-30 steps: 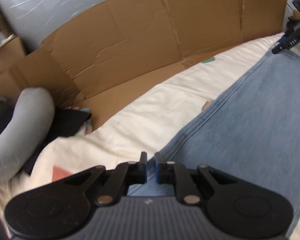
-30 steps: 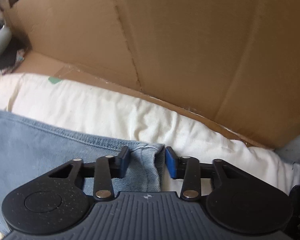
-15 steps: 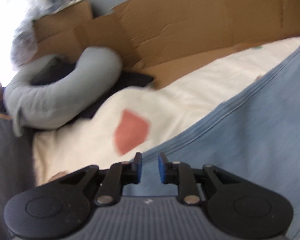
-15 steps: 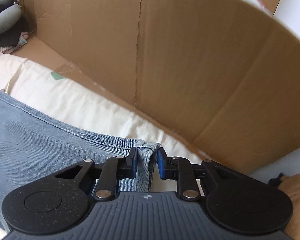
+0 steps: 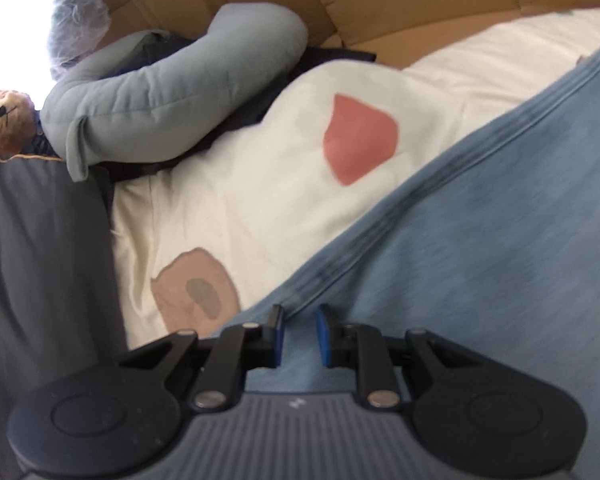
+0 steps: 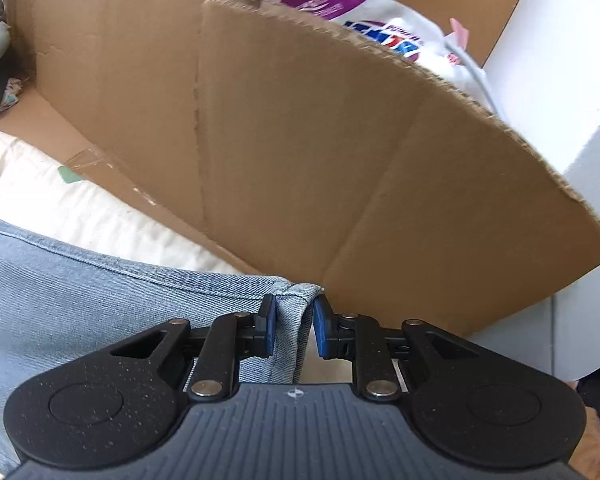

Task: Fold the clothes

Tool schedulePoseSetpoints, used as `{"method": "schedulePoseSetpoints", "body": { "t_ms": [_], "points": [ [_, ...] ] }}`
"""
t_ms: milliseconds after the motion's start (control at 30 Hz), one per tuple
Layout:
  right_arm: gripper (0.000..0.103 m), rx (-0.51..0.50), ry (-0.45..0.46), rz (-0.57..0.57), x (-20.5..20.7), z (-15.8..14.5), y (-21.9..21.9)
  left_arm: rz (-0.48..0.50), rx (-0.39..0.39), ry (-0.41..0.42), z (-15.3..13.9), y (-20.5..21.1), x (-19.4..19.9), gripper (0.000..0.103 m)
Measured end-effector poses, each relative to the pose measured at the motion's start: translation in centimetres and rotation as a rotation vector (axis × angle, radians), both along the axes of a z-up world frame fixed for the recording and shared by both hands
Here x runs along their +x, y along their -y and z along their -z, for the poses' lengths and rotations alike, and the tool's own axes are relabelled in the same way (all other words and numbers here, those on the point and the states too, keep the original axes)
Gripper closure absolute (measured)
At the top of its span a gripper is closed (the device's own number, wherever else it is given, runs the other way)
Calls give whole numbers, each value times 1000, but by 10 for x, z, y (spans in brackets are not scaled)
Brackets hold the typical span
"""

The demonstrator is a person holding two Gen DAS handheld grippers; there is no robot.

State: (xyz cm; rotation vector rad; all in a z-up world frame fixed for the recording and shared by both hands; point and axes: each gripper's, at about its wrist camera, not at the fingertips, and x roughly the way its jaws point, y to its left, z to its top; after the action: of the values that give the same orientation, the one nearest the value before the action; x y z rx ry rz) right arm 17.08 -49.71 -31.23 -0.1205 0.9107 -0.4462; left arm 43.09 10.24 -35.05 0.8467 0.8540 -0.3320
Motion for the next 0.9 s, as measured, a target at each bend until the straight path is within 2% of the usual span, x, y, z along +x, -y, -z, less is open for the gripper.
{"method": "schedulePoseSetpoints", "body": {
  "t_ms": [167,300,333,367,467,533,667,700,733,767,867,900],
  "points": [
    [85,-9,-5,9,0,-2,7,-53,36,0,-5,-17,23,83],
    [85,2,-23,13,9,9,14,-7,-19,-43,-14,-19,24,82],
    [84,6,-28,13,12,13,19,5,-34,-54,-16,-19,24,81],
    [84,12,-29,13,13,14,20,17,-48,-65,-18,-20,24,73],
    [84,30,-35,12,14,18,24,86,-27,-90,-13,-6,21,59],
    [84,33,-40,8,15,19,26,122,-11,-102,-9,4,23,54],
    [84,32,-46,3,16,21,24,189,38,-128,2,22,29,54],
    [84,33,-47,3,16,21,24,201,50,-133,4,25,31,54],
    [84,35,-49,3,17,23,24,207,52,-147,6,27,34,59],
    [84,37,-52,3,16,23,25,211,45,-168,7,27,37,70],
    [85,41,-56,2,16,25,27,256,64,-186,8,29,35,90],
    [85,42,-55,3,16,26,27,275,77,-183,8,30,33,93]
  ]
}}
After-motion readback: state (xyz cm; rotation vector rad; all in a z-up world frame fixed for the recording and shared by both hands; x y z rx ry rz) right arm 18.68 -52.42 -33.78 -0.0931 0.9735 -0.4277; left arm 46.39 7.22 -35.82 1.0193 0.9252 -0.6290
